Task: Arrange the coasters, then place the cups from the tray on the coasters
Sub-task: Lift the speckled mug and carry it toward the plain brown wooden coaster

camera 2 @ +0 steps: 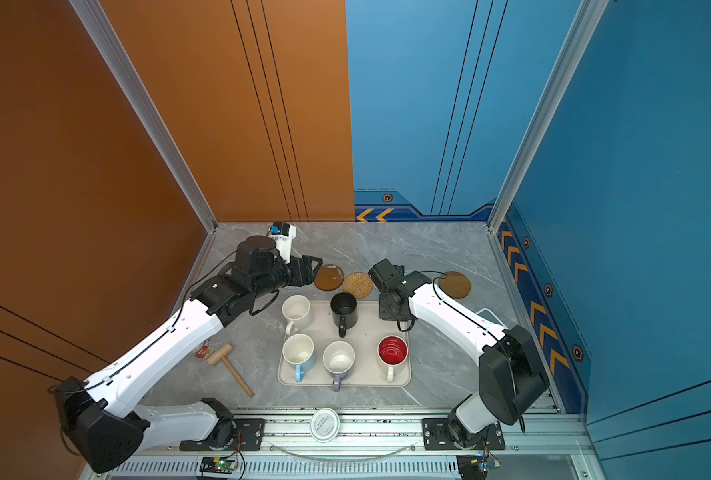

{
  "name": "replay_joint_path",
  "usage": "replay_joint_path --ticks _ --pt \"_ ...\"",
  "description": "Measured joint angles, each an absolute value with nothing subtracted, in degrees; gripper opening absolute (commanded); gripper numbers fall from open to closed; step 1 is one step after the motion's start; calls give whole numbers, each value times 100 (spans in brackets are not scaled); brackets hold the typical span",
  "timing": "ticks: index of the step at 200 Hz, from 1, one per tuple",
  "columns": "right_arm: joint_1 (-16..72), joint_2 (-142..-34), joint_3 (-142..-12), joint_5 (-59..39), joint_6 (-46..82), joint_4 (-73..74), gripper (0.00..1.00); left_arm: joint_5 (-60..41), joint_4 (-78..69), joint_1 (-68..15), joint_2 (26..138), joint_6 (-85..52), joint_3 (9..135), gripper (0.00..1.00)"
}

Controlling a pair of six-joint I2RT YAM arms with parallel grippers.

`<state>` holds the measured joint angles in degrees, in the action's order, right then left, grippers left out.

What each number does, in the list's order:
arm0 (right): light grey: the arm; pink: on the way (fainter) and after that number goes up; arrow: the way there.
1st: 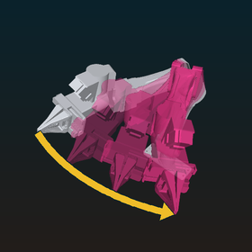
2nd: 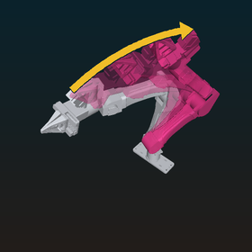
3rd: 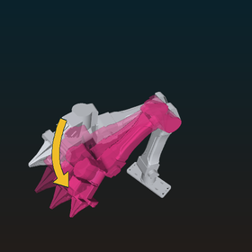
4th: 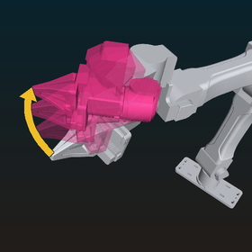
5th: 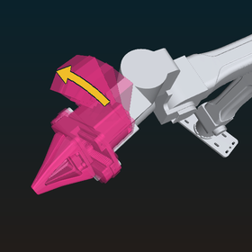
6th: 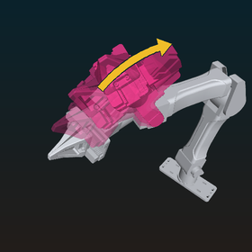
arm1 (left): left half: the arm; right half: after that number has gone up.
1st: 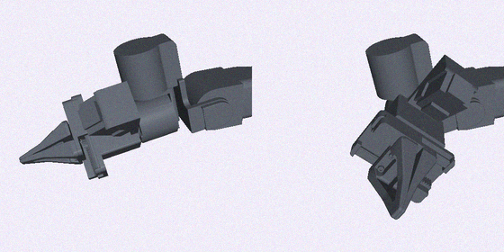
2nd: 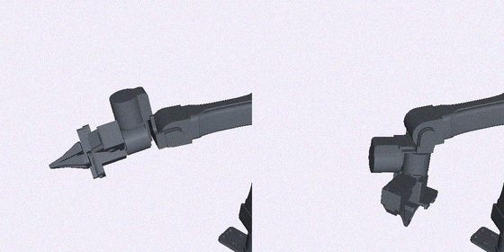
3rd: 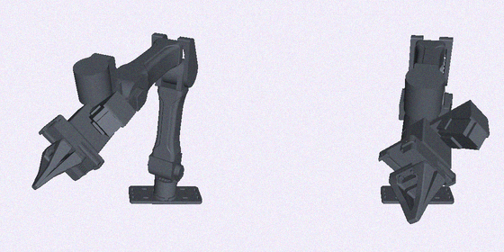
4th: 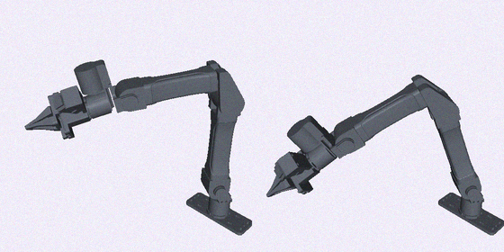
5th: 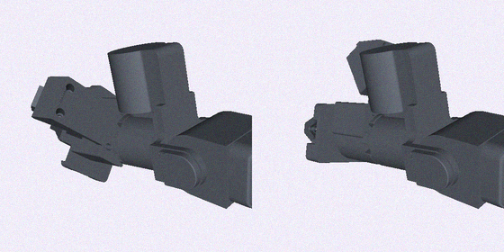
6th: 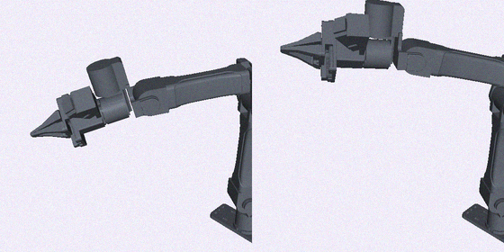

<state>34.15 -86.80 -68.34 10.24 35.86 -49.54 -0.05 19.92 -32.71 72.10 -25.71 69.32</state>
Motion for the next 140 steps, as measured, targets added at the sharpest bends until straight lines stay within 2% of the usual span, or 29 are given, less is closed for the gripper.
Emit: replay_joint_path --ticks 94,140 --pt "1367 -8517 -7225 1039 2768 -5194 0 -3 1992 -3271 7210 -2571 6932 72" --pt "598 -8986 -7651 1022 2373 -5188 0 40 1992 -3275 7210 -2574 6932 73"
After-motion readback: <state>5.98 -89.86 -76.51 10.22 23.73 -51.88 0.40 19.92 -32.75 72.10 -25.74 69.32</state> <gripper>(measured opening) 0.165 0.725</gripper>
